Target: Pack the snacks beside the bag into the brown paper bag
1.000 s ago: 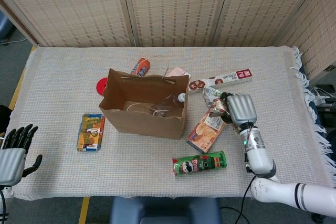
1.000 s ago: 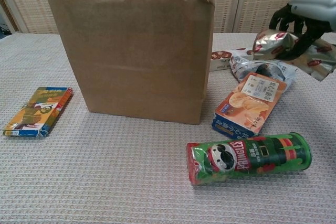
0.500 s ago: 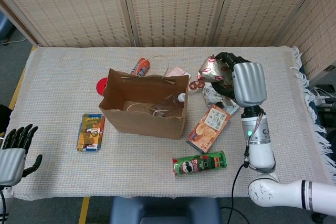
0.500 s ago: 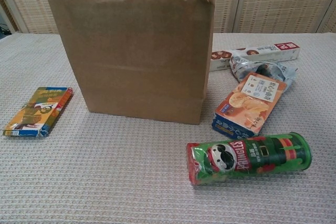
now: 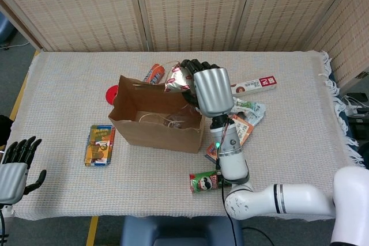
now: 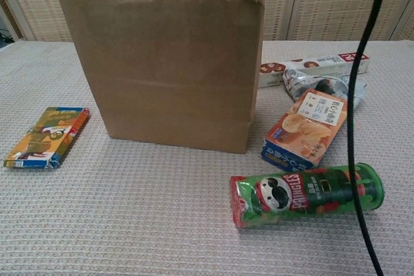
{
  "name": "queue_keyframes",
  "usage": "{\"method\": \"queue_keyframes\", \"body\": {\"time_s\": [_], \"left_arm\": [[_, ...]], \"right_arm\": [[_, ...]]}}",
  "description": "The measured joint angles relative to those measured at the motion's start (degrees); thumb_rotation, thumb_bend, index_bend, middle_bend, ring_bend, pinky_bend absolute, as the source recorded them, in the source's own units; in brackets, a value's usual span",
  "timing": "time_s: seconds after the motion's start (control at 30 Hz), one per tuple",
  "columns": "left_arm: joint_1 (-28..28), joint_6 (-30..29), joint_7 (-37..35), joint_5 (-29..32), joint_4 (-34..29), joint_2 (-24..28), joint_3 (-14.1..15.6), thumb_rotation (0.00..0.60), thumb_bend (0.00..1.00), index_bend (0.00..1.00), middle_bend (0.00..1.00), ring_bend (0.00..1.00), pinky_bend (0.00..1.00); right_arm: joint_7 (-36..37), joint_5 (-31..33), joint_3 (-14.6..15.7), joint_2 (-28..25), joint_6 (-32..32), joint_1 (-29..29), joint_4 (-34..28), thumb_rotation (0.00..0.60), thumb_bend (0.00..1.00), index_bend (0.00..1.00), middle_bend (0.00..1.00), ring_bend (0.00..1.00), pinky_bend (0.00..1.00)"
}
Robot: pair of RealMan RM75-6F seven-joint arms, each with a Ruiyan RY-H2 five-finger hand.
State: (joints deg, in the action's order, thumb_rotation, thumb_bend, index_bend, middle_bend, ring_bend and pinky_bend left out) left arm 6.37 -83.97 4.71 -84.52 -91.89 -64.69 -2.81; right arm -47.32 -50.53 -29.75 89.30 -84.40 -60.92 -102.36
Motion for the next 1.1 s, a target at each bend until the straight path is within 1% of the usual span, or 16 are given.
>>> {"method": "queue_keyframes", "body": {"time_s": [0.07, 0.17, 0.23, 0.33, 0.4, 0.43, 0.47, 0.53, 0.57, 0.67, 0.83, 1.1], "left_arm": [[0.03, 0.07, -0.08, 0.04, 0.02, 0.04, -0.01, 0.600, 0.39, 0.05, 0.00, 0.00, 0.00], [0.06, 0.16, -0.13, 0.13, 0.01, 0.08, -0.03, 0.600, 0.39, 0.05, 0.00, 0.00, 0.00], [0.09, 0.23, -0.05, 0.20, 0.02, 0.09, -0.06, 0.600, 0.39, 0.05, 0.00, 0.00, 0.00], [0.13, 0.32, -0.03, 0.30, -0.01, 0.11, -0.09, 0.600, 0.39, 0.05, 0.00, 0.00, 0.00], [0.14, 0.33, -0.04, 0.31, -0.02, 0.13, -0.10, 0.600, 0.39, 0.05, 0.00, 0.00, 0.00], [0.14, 0.33, -0.04, 0.31, -0.02, 0.13, -0.10, 0.600, 0.39, 0.05, 0.00, 0.00, 0.00], [0.14, 0.33, -0.04, 0.31, -0.02, 0.13, -0.10, 0.600, 0.39, 0.05, 0.00, 0.00, 0.00], [0.15, 0.37, -0.08, 0.33, -0.04, 0.15, -0.10, 0.600, 0.39, 0.05, 0.00, 0.00, 0.00], [0.15, 0.38, -0.11, 0.33, -0.03, 0.17, -0.09, 0.600, 0.39, 0.05, 0.00, 0.00, 0.00], [0.12, 0.31, -0.06, 0.24, 0.03, 0.15, -0.04, 0.600, 0.39, 0.05, 0.00, 0.00, 0.00], [0.09, 0.20, 0.14, 0.18, 0.09, 0.07, -0.02, 0.600, 0.39, 0.05, 0.00, 0.00, 0.00], [-0.06, -0.13, 0.60, 0.09, 0.10, -0.13, 0.05, 0.600, 0.39, 0.05, 0.00, 0.00, 0.00]], "right_arm": [[-0.61, 0.81, -0.15, 2.44, 0.54, -1.70, 3.44, 0.600, 0.33, 0.60, 0.61, 0.62, 0.65], [-0.89, 2.02, -0.35, 5.89, 1.74, -3.95, 8.15, 0.600, 0.33, 0.56, 0.61, 0.55, 0.61], [-0.88, 2.52, -0.36, 7.67, 2.59, -5.11, 10.65, 0.600, 0.33, 0.53, 0.61, 0.53, 0.58], [-0.48, 3.03, -0.22, 10.43, 4.21, -6.74, 14.27, 0.600, 0.33, 0.45, 0.59, 0.49, 0.53], [-0.27, 3.70, -0.03, 11.79, 5.64, -7.56, 15.77, 0.600, 0.32, 0.35, 0.52, 0.41, 0.47], [-0.24, 4.04, 0.03, 12.15, 6.06, -7.86, 16.11, 0.600, 0.30, 0.28, 0.47, 0.36, 0.43], [-0.28, 4.44, 0.10, 12.38, 6.41, -8.07, 16.33, 0.600, 0.26, 0.17, 0.38, 0.26, 0.35], [-0.54, 4.89, 0.15, 12.46, 6.78, -8.13, 16.30, 0.600, 0.18, 0.01, 0.20, 0.10, 0.21], [-0.99, 5.63, 0.15, 12.50, 7.16, -8.19, 16.16, 0.600, 0.14, 0.00, 0.15, 0.05, 0.17], [-2.04, 8.05, 0.17, 12.36, 7.71, -8.18, 15.09, 0.600, 0.11, 0.00, 0.10, 0.01, 0.13], [-2.17, 7.16, 0.56, 10.40, 6.83, -6.78, 10.64, 0.600, 0.10, 0.00, 0.09, 0.01, 0.12], [-1.14, 5.26, 2.26, 3.46, 4.30, -1.19, 1.49, 0.600, 0.09, 0.00, 0.09, 0.01, 0.11]]}}
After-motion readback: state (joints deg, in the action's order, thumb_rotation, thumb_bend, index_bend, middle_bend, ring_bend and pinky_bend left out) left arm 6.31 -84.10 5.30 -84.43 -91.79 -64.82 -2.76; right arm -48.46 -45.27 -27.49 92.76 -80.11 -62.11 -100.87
